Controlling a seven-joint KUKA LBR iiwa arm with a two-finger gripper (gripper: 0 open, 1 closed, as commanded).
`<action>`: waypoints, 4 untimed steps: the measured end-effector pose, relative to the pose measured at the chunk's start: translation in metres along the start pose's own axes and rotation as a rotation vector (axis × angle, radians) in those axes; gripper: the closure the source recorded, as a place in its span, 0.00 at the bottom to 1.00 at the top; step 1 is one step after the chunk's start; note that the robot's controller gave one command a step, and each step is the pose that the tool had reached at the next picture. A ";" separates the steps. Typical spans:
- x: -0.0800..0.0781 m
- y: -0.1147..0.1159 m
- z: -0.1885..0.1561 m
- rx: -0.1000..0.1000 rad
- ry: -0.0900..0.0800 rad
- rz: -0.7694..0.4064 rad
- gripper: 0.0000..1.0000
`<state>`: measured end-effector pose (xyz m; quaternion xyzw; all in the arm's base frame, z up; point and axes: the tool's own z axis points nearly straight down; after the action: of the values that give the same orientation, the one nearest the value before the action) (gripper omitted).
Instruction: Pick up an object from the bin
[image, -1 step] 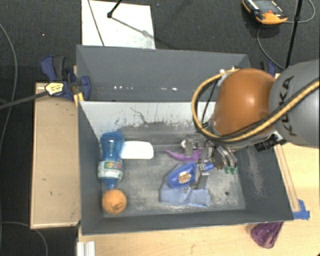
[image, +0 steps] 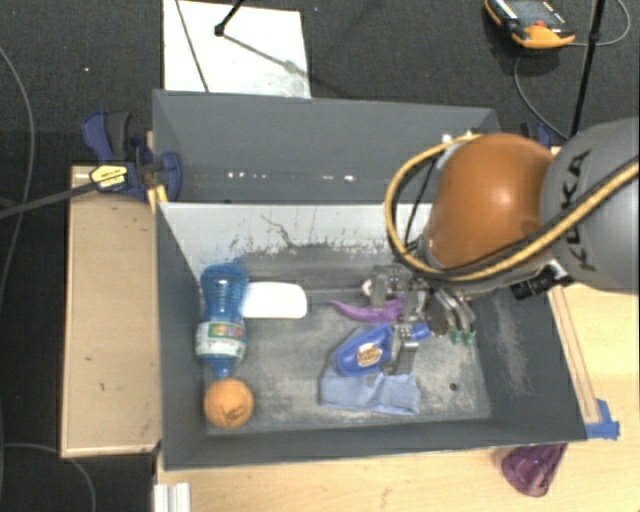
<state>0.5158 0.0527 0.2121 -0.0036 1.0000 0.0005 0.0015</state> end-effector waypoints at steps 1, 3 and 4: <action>-0.008 -0.008 0.042 -0.001 -0.005 0.019 0.00; -0.019 -0.015 0.135 -0.001 -0.008 -0.086 0.00; -0.041 -0.043 0.142 -0.001 0.000 -0.073 1.00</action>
Offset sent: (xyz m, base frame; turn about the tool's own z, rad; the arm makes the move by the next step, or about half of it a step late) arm 0.0252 -0.0168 -0.1026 -0.0897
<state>0.5574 0.0106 0.0701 -0.0400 0.9992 0.0008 0.0013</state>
